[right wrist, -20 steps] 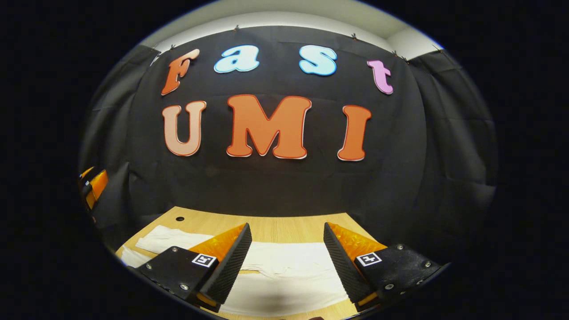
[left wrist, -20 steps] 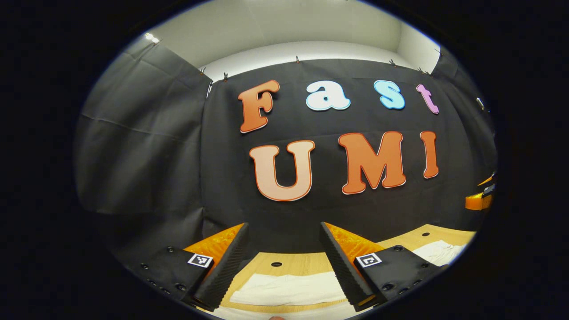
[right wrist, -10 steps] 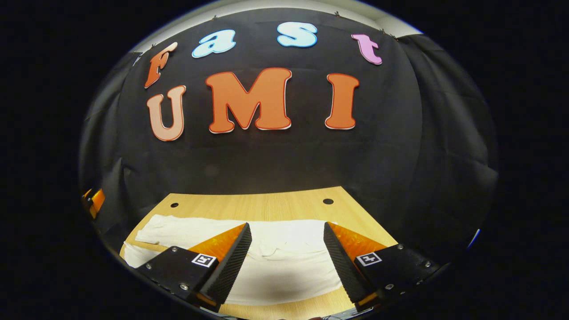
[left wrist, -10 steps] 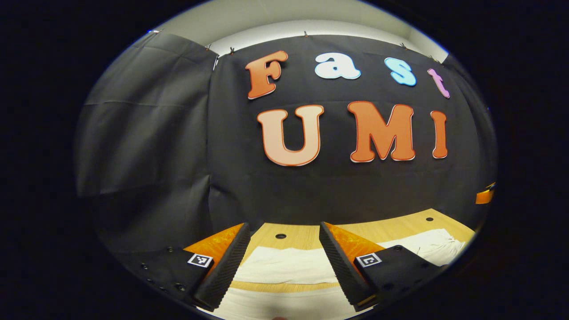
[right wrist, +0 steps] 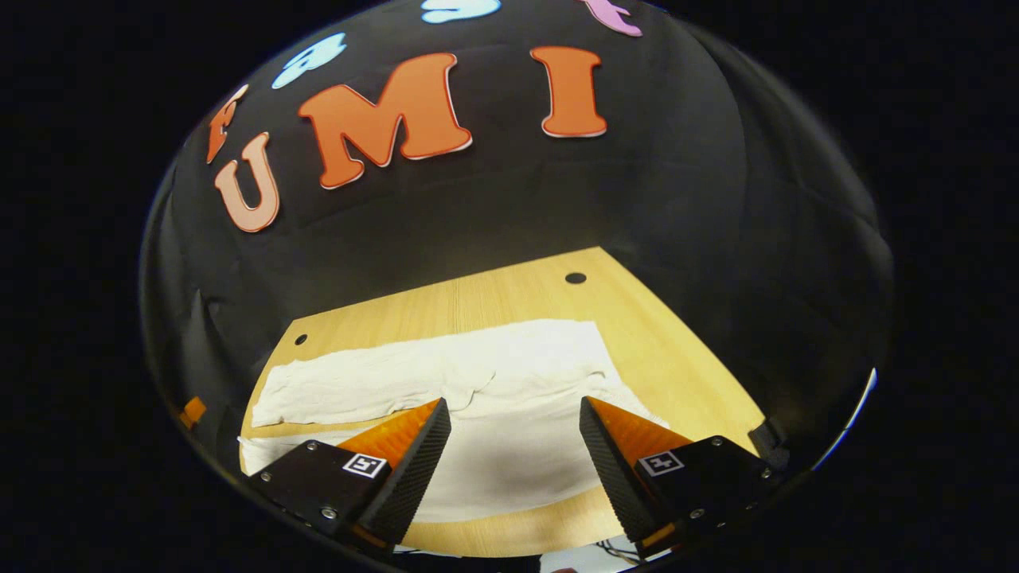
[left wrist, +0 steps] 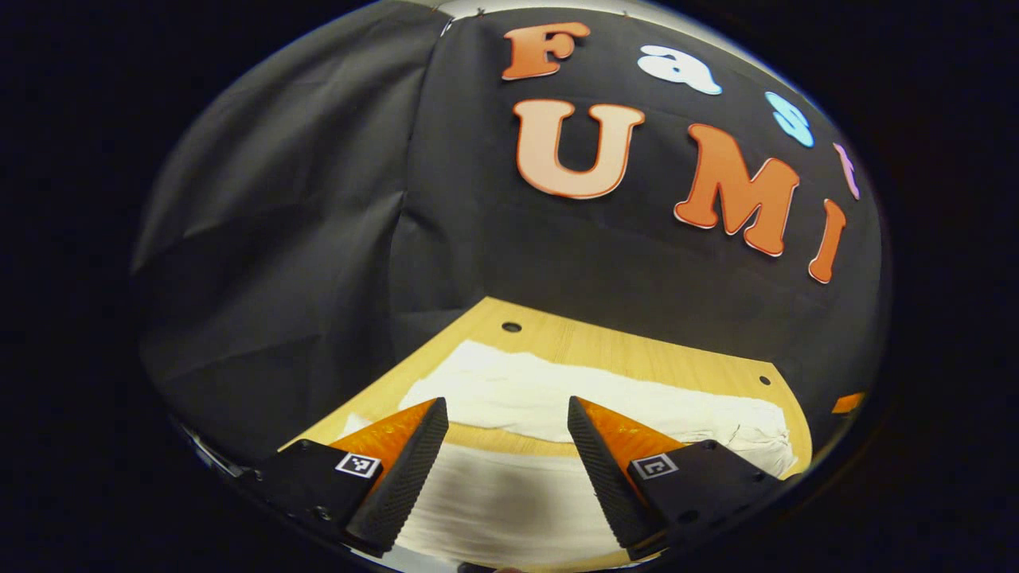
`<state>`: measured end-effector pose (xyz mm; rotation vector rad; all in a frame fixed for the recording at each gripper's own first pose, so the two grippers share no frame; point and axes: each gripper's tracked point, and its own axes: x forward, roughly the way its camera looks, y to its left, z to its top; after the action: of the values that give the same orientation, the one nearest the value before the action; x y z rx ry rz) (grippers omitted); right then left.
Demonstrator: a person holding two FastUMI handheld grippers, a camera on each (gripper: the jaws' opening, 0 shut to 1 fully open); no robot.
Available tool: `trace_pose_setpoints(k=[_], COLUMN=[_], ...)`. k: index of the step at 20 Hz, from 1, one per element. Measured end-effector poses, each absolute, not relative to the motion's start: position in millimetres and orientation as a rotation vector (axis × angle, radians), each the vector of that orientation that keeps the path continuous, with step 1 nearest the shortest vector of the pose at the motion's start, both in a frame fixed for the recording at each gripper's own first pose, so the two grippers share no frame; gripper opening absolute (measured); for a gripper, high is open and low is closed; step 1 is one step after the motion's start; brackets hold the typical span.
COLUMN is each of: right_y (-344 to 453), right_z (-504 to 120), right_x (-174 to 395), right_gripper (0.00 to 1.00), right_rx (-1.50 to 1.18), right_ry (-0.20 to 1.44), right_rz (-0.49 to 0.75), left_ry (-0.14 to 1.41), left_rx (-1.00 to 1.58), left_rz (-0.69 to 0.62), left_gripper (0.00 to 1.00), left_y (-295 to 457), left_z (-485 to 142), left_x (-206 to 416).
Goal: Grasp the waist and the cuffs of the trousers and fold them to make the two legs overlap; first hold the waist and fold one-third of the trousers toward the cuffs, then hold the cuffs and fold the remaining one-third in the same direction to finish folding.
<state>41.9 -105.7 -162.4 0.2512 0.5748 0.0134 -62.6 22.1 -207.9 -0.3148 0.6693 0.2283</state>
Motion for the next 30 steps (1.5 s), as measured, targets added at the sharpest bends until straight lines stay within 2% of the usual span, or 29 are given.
trace_pose_setpoints(k=[5,7,8,13,21,30], right_y=[-106.7,-106.7,-108.2,-120.3,-125.5,-137.7], right_z=[-198.4,-210.9,-218.0,-246.9,-267.0,-283.6], right_x=[43.3,43.5,42.2,38.7,40.2,43.1], right_gripper=[0.98,0.99,0.99,0.99,0.99,0.99], right_rx=[0.331,0.371,0.393,0.468,0.529,0.565], right_ry=[0.703,0.744,0.765,0.848,0.901,0.934], right_rz=[0.02,0.015,0.01,-0.029,-0.044,-0.084], left_ry=[0.826,0.886,0.906,1.016,1.008,0.972], left_rx=[-0.557,-0.664,-0.706,-0.898,-1.182,-1.255], left_rz=[0.269,0.315,0.34,0.498,0.694,0.741], left_gripper=[0.99,0.96,1.0,0.99,1.0,0.99], left_y=[11.4,5.5,7.5,41.3,84.4,110.9], left_z=[-253.2,-274.6,-286.9,-321.4,-359.2,-387.7], left_x=[-90.0,-104.7,-112.8,-165.8,-213.2,-206.7])
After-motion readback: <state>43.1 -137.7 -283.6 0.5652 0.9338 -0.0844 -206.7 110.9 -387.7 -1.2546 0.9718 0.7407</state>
